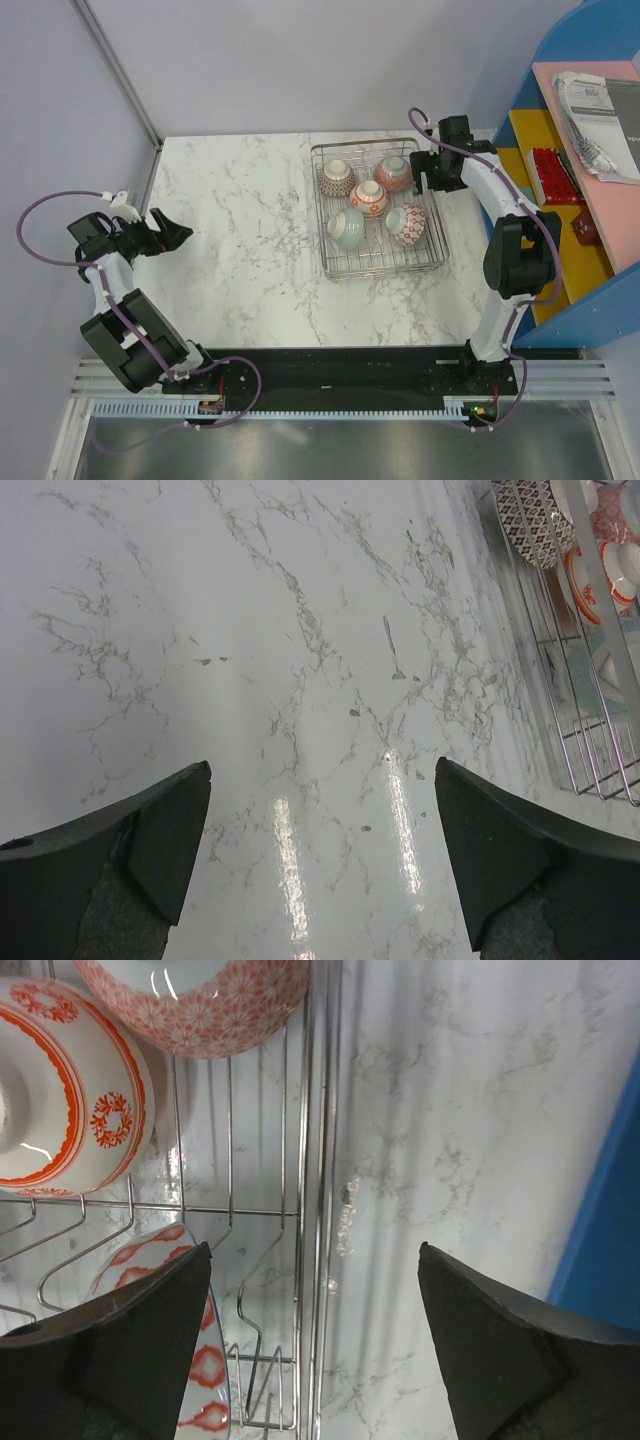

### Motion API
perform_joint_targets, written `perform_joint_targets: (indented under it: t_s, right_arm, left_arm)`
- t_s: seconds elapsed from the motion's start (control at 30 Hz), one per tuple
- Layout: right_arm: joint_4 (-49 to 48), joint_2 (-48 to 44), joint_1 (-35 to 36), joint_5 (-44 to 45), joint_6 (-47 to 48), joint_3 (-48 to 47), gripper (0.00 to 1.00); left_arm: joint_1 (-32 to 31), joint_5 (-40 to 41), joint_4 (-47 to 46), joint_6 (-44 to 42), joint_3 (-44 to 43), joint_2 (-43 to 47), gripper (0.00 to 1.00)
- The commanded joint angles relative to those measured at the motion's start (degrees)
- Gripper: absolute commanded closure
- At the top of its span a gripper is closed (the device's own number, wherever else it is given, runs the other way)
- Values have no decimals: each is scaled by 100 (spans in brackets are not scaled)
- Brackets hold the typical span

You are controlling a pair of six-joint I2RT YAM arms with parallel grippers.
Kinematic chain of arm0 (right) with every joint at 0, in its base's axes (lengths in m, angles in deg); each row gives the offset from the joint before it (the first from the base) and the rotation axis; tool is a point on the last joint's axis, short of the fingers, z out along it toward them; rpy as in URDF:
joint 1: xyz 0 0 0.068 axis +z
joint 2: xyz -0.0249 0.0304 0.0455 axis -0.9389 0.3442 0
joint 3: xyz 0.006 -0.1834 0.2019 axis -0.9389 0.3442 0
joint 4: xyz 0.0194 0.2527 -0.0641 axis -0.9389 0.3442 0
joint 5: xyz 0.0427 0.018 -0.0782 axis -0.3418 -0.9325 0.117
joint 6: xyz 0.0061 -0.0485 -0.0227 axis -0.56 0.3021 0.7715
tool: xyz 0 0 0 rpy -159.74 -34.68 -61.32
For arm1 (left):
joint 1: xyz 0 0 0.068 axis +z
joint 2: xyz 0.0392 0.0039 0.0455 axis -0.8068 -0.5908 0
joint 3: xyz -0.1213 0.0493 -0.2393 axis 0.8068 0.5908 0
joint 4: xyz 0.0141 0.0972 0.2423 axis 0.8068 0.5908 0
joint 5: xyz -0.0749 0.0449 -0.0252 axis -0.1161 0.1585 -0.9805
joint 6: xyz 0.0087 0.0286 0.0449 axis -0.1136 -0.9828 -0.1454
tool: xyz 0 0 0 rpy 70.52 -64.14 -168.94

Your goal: Load the bowls into the dish rack

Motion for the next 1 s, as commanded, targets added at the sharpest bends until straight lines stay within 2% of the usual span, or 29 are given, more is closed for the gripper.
perform_joint_targets:
  t_s: [0.0,0.2,0.47,0.97]
  right_arm:
    - [-204,177,-9,-787,-413,211,12]
    - [-380,55,-9,-964,-844,651,15]
    - [-573,-341,299,-999,-739,1222,14]
    - [-785,-122,773,-1034,-862,1232,13]
  left_arm:
    - [0,-219,-140,-165,35,124,1]
    - [-8,-219,-140,-166,35,133,1]
    - [-8,-254,-131,-174,26,115,1]
    - [0,-254,-131,-183,52,150,1]
